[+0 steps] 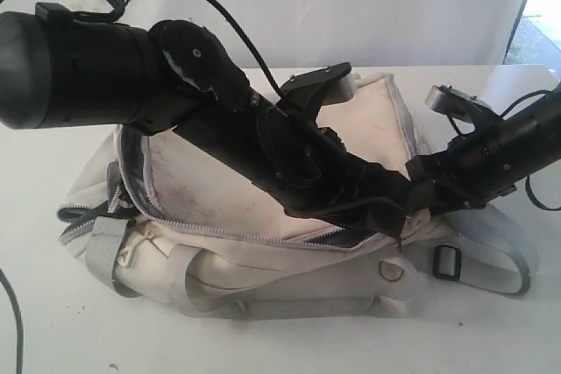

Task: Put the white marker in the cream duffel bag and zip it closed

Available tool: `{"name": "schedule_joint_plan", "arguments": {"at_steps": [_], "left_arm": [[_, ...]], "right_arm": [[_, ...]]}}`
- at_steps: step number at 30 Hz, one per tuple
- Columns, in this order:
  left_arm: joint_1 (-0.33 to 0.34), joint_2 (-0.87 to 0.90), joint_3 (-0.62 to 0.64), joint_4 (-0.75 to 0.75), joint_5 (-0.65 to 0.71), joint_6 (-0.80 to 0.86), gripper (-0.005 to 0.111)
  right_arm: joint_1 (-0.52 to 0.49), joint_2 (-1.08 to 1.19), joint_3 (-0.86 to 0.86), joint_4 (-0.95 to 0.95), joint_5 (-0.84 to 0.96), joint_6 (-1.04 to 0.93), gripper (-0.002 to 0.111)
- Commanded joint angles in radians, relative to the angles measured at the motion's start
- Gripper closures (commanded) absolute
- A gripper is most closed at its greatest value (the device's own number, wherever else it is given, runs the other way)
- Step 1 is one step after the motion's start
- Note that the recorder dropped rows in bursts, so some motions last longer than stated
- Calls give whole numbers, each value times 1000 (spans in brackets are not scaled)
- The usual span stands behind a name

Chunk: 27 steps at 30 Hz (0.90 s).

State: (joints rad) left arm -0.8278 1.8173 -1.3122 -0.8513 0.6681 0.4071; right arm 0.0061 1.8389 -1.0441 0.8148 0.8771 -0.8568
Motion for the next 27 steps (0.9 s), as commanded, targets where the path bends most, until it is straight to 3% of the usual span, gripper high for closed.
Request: {"name": "schedule_joint_plan", "arguments": {"at_steps": [1,4,8,12,16,23,27], "left_arm": [[0,-14,-3,8,4,-18,49],[0,-14,-3,-1,-19,-49,49],[0,-14,-3,-28,-59,-106,52],[0,-14,-3,-44,-157,-148,56],[0,-14,-3,-166,-184,-172,56],[-2,-10,25,-171,-198,-164,56],[-2,-10,53,-171,-319,-134,56]], "right_arm": [[-7,-46,-24,15,62,-31,108],[-7,-81,-57,191,71,127,108],[-7,-83,-85,267,172,388,108],[-7,-83,-87,263,240,441,108],[-7,-83,-88,257,288,498,108],[-77,-85,-99,301,322,499,108],[-102,-85,-99,381,344,503,108]]}}
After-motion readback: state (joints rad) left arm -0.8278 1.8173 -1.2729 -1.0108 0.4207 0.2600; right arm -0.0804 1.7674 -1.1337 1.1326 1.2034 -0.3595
